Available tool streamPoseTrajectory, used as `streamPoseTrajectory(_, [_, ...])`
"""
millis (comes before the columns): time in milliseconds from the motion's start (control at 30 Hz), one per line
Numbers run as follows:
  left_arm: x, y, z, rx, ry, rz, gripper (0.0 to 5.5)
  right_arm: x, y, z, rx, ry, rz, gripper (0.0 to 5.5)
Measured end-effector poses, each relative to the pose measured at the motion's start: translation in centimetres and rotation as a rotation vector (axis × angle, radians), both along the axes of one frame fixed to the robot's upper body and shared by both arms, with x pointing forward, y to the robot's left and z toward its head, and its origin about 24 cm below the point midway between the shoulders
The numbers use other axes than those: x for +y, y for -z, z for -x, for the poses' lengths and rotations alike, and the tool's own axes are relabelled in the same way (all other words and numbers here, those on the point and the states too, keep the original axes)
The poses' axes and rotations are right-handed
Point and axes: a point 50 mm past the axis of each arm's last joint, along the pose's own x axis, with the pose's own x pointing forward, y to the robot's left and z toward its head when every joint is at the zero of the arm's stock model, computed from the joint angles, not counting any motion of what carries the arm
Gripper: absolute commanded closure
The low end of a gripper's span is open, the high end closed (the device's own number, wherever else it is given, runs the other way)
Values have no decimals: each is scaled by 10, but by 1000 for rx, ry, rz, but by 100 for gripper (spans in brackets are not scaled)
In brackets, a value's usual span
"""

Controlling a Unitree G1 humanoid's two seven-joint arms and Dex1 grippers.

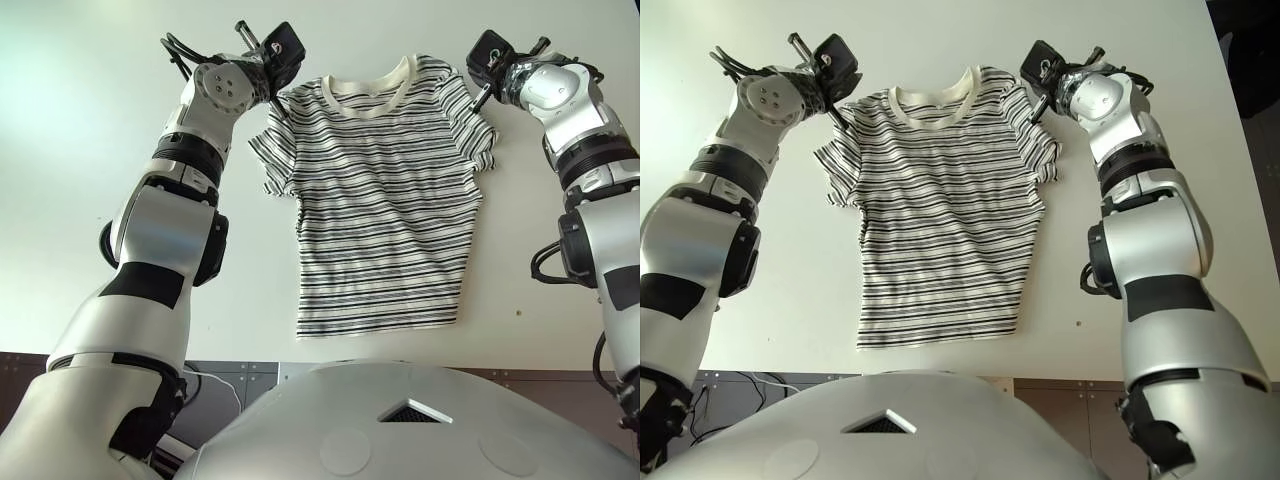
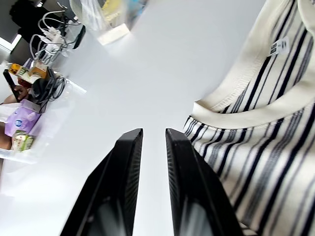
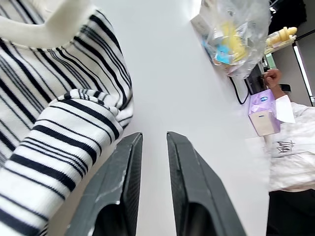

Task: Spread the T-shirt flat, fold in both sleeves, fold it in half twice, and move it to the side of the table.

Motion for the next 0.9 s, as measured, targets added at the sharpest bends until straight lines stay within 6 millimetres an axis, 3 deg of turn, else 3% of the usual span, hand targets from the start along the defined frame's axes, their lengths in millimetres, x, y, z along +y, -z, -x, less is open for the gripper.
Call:
streamPoseTrajectory(100, [9, -13, 0, -143, -3, 40, 457, -17, -20, -1, -141, 30, -59, 461])
streamPoseTrajectory(133, [16, -22, 3, -219, 21, 82, 457, -31, -29, 4, -207, 16, -96, 461])
streamPoseTrajectory(200, [20, -30, 13, -276, 97, 127, 457, -48, -30, 17, -209, -25, -127, 461])
streamPoseTrajectory(300, [17, -18, 46, -262, 240, 177, 457, -57, -16, 46, -127, -132, -180, 461])
streamPoseTrajectory(433, [19, 12, 112, -98, 379, 190, 457, -52, 16, 105, 61, -303, -237, 461])
streamPoseTrajectory(500, [19, 18, 140, -17, 433, 187, 457, -48, 25, 138, 162, -370, -254, 461])
streamPoseTrajectory(567, [15, 19, 166, 64, 512, 164, 457, -48, 27, 175, 280, -426, -264, 461])
streamPoseTrajectory(633, [9, 23, 192, 159, 589, 137, 457, -52, 12, 196, 332, -441, -245, 461])
streamPoseTrajectory(767, [16, 38, 200, 238, 553, 46, 457, -46, -6, 198, 300, -435, -254, 461])
streamPoseTrajectory(833, [31, 52, 201, 297, 511, -51, 457, -48, -9, 203, 309, -415, -255, 461])
streamPoseTrajectory(900, [40, 52, 198, 295, 514, -122, 457, -54, -4, 210, 344, -378, -258, 461])
